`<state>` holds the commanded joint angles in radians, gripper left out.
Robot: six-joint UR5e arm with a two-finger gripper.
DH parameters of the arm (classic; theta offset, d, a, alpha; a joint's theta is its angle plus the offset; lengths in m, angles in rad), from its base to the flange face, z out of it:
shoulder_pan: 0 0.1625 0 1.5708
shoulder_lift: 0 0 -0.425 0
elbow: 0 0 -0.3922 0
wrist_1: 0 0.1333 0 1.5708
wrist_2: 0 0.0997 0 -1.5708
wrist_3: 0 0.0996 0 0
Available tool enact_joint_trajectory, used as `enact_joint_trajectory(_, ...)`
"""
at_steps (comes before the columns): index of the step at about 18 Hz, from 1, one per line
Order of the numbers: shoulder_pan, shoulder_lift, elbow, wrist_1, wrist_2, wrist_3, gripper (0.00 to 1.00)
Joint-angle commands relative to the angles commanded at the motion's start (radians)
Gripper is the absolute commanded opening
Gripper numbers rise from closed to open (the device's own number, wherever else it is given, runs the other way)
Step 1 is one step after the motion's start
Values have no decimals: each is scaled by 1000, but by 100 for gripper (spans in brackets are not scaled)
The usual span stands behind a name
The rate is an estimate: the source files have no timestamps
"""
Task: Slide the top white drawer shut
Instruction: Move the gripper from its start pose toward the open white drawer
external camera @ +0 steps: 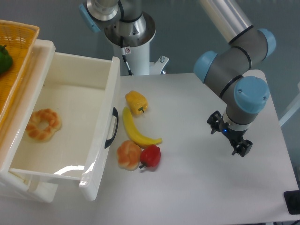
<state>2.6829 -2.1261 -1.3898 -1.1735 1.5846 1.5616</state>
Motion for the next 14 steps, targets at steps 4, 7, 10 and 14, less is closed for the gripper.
enact_joint_trajectory(4, 3, 0, -2, 2, -15, 0, 100)
enact_joint_trajectory(7, -6, 2, -14, 2, -20, -18, 100)
enact_joint_trajectory(10, -3, 14, -76, 50, -21, -25, 100)
enact_joint_trajectory(14, 9, 28, -143, 121, -64, -28, 100)
